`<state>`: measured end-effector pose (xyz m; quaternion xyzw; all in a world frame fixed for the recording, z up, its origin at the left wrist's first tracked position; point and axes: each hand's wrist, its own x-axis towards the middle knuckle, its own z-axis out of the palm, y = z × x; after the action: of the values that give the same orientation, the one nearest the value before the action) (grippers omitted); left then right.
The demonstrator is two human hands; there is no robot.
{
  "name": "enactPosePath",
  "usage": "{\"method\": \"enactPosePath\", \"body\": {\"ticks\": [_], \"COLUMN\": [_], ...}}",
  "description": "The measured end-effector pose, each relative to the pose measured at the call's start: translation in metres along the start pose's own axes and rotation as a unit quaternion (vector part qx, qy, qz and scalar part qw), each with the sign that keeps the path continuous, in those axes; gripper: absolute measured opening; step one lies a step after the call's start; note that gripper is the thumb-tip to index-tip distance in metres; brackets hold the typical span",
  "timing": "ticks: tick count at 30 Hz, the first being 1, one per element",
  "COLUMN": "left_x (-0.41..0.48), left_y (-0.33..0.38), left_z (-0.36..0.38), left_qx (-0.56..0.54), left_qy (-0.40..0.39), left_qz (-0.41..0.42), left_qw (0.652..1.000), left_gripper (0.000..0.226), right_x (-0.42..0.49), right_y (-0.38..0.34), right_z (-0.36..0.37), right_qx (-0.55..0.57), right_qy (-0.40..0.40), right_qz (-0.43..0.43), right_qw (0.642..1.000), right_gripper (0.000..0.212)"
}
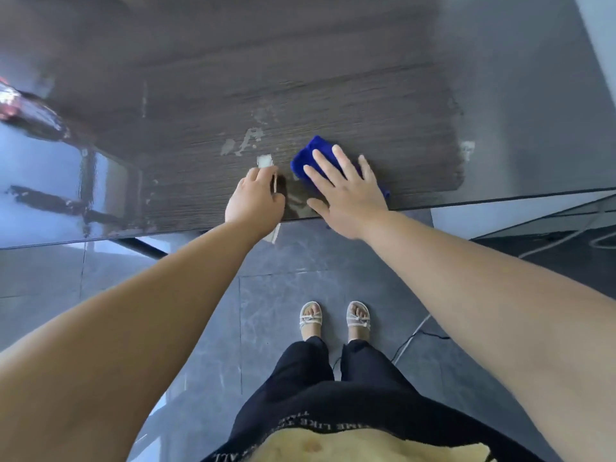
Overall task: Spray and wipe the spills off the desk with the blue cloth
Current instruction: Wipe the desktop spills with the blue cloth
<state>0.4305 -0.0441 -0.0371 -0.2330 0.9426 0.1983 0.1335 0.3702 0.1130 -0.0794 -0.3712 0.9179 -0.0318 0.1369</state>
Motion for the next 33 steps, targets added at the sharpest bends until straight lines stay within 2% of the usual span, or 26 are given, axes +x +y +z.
{"method": "enactPosePath", "body": {"ticks": [1, 3, 6, 8, 10, 12, 14, 16, 17, 19, 21, 22, 23, 24, 26, 28, 29, 30, 31, 33], "left_x": [-0.002, -0.005, -0.01, -0.012, -0.012, -0.01, -0.008, -0.009, -0.011, -0.014, -0.014, -0.014, -0.015, -0.015, -0.015, -0.014, -0.013, -0.011, -0.01, -0.008], "left_y": [-0.002, -0.008, -0.023, -0.032, -0.037, -0.041, -0.046, -0.051, -0.055, -0.063, -0.074, -0.081, -0.086, -0.092, -0.1, -0.102, -0.101, -0.1, -0.1, -0.101], "left_z": [0.001, 0.002, 0.002, 0.001, -0.003, -0.008, -0.01, -0.01, -0.01, -0.01, -0.015, -0.018, -0.02, -0.022, -0.026, -0.026, -0.026, -0.027, -0.027, -0.03], "left_qx": [-0.005, 0.007, 0.005, 0.005, -0.003, -0.023, -0.05, -0.078, -0.079, -0.057, -0.043, -0.043, -0.044, -0.046, -0.046, -0.042, -0.039, -0.034, -0.029, -0.023], "left_qy": [0.007, 0.032, 0.057, 0.045, 0.041, 0.048, 0.054, 0.061, 0.061, 0.06, 0.075, 0.08, 0.083, 0.085, 0.085, 0.08, 0.074, 0.069, 0.061, 0.047], "left_qz": [-0.011, -0.031, -0.084, -0.09, -0.082, -0.078, -0.082, -0.091, -0.093, -0.106, -0.14, -0.158, -0.168, -0.177, -0.184, -0.184, -0.184, -0.186, -0.187, -0.185], "left_qw": [1.0, 0.999, 0.995, 0.995, 0.996, 0.996, 0.994, 0.991, 0.991, 0.991, 0.986, 0.983, 0.981, 0.98, 0.978, 0.979, 0.979, 0.98, 0.98, 0.981], "left_gripper": [0.05, 0.049, 0.048, 0.049, 0.05, 0.05, 0.05, 0.05, 0.049, 0.049, 0.049, 0.049, 0.049, 0.049, 0.048, 0.048, 0.047, 0.047, 0.048, 0.049], "right_x": [-0.002, -0.003, 0.009, 0.019, 0.02, 0.015, 0.009, 0.015, 0.022, 0.037, 0.058, 0.065, 0.067, 0.067, 0.057, 0.05, 0.055, 0.067, 0.081, 0.107], "right_y": [0.014, 0.044, 0.053, 0.019, -0.024, -0.05, -0.048, -0.022, -0.008, 0.007, -0.011, -0.033, -0.054, -0.075, -0.1, -0.092, -0.08, -0.067, -0.054, -0.038], "right_z": [-0.002, -0.003, -0.003, -0.001, 0.003, 0.009, 0.009, 0.005, 0.004, -0.001, -0.003, -0.003, -0.002, 0.001, 0.009, 0.011, 0.009, 0.005, 0.002, -0.008], "right_qx": [-0.01, -0.02, 0.002, 0.009, 0.012, -0.008, -0.023, -0.04, -0.047, -0.033, -0.001, 0.011, 0.018, 0.02, -0.001, -0.017, -0.016, -0.023, -0.033, -0.025], "right_qy": [0.007, 0.033, 0.054, 0.061, 0.046, 0.016, -0.005, -0.017, -0.006, 0.022, 0.047, 0.048, 0.046, 0.037, 0.002, -0.012, -0.003, 0.009, 0.025, 0.034], "right_qz": [-0.052, -0.061, 0.107, 0.171, 0.111, -0.03, -0.15, -0.221, -0.215, -0.089, 0.077, 0.121, 0.125, 0.085, -0.076, -0.227, -0.259, -0.253, -0.213, -0.06], "right_qw": [0.999, 0.997, 0.993, 0.983, 0.993, 0.999, 0.988, 0.974, 0.975, 0.995, 0.996, 0.991, 0.991, 0.995, 0.997, 0.974, 0.966, 0.967, 0.976, 0.997], "right_gripper": [0.056, 0.056, 0.055, 0.059, 0.061, 0.062, 0.067, 0.065, 0.062, 0.056, 0.056, 0.058, 0.06, 0.061, 0.062, 0.062, 0.061, 0.061, 0.061, 0.057]}}
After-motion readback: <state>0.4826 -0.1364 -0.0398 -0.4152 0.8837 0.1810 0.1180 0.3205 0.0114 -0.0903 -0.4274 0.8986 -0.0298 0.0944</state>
